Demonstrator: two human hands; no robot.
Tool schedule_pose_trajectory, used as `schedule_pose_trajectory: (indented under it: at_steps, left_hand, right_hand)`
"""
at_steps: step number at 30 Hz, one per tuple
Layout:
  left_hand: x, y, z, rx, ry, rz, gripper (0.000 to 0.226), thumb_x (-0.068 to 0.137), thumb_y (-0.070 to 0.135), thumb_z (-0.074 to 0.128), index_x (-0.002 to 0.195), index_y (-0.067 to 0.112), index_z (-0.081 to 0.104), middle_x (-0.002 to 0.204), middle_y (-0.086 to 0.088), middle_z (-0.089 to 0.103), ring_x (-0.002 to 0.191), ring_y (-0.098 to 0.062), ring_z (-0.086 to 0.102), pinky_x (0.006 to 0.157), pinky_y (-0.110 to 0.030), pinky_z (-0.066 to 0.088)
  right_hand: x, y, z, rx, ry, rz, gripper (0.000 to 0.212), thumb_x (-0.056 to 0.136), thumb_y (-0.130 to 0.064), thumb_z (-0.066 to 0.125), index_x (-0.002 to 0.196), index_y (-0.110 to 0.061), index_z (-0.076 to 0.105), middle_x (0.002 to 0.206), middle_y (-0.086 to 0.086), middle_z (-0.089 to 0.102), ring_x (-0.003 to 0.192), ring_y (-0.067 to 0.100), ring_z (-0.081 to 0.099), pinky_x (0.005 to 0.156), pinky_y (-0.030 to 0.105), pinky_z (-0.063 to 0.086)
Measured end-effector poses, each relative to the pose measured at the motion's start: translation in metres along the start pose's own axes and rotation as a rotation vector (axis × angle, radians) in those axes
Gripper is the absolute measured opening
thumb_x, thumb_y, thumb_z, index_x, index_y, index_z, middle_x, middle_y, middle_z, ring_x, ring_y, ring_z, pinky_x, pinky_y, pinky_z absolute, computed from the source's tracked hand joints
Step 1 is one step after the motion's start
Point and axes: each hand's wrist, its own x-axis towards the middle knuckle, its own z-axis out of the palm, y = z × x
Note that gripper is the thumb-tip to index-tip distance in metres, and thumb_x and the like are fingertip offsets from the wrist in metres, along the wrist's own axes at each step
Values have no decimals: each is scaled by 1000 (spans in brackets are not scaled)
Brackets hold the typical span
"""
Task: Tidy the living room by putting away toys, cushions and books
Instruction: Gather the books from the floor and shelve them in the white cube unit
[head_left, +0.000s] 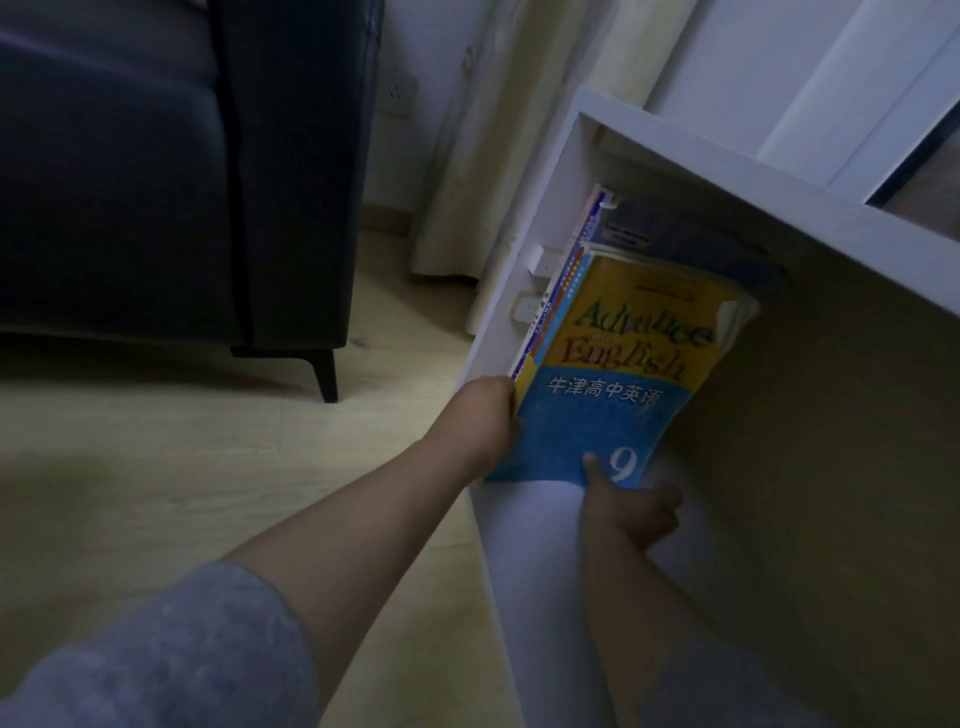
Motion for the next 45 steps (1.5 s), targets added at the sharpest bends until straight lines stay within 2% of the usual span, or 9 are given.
schedule_pose_trajectory:
  at_steps: [3, 6, 11, 18, 22, 29, 36, 42, 45]
  left_hand:
    - [3, -4, 3, -53, 24, 11, 19, 91, 12, 54, 108, 4, 58, 108, -18, 62, 98, -33, 60, 83, -42, 53]
    - [7, -8, 6, -134, 19, 9, 19, 90, 13, 57, 107, 7, 61, 106, -15, 63, 96, -31, 61, 83, -43, 54]
    - [6, -12, 13, -202, 31, 32, 14, 90, 16, 59, 103, 10, 60, 110, -13, 61, 98, -31, 59, 82, -43, 54]
    - [5, -9, 20, -43, 147, -1, 23, 92, 26, 58, 101, 5, 63, 99, -14, 65, 86, -29, 62, 74, -38, 54]
    - [4, -10, 16, 137, 142, -51, 36, 90, 41, 58, 95, 6, 65, 84, -11, 62, 80, -25, 59, 60, -29, 38]
    - [-3, -13, 19, 76, 178, -12, 29, 90, 26, 60, 113, 7, 61, 110, -10, 65, 99, -25, 60, 81, -37, 51]
    - [-17, -9, 12, 132, 137, -31, 30, 91, 25, 60, 115, 8, 59, 113, -12, 63, 102, -27, 59, 83, -36, 52]
    - [-32, -4, -1, 109, 158, -83, 39, 91, 27, 61, 125, 9, 55, 121, -10, 61, 108, -26, 58, 88, -36, 52]
    - [-35, 1, -5, 89, 161, -61, 41, 89, 27, 62, 127, 11, 54, 121, -7, 61, 106, -23, 59, 88, -36, 53]
  right_hand:
    - [-6, 10, 6, 15, 12, 5, 71, 68, -27, 86, 118, 6, 49, 125, 28, 54, 114, 41, 54, 91, 45, 48]
    - [-1, 8, 13, -24, -121, -69, 65, 77, -29, 79, 128, 0, 51, 130, 18, 56, 117, 34, 55, 92, 37, 46]
    - [0, 16, 20, -19, -169, -146, 75, 78, -30, 78, 140, -7, 43, 139, 16, 49, 124, 33, 50, 99, 38, 42]
    - [3, 23, 26, -16, -162, -193, 79, 76, -34, 79, 142, -9, 42, 138, 17, 48, 124, 33, 50, 99, 40, 44]
    - [2, 26, 28, 0, -165, -217, 80, 77, -30, 79, 143, -7, 41, 140, 17, 46, 124, 32, 50, 99, 36, 43]
    - [1, 28, 25, -8, -157, -196, 74, 80, -32, 76, 141, -7, 44, 142, 16, 43, 126, 32, 48, 98, 35, 43]
    - [-9, 34, 18, 13, -124, -184, 68, 80, -33, 75, 138, -7, 48, 137, 16, 50, 123, 33, 50, 100, 40, 44]
    - [-14, 28, 14, 23, -230, -169, 71, 83, -33, 72, 144, -13, 40, 144, 13, 44, 129, 32, 46, 102, 40, 42]
    - [-5, 23, 11, 3, -185, -162, 74, 82, -35, 73, 145, -13, 40, 142, 16, 44, 128, 35, 47, 102, 43, 45]
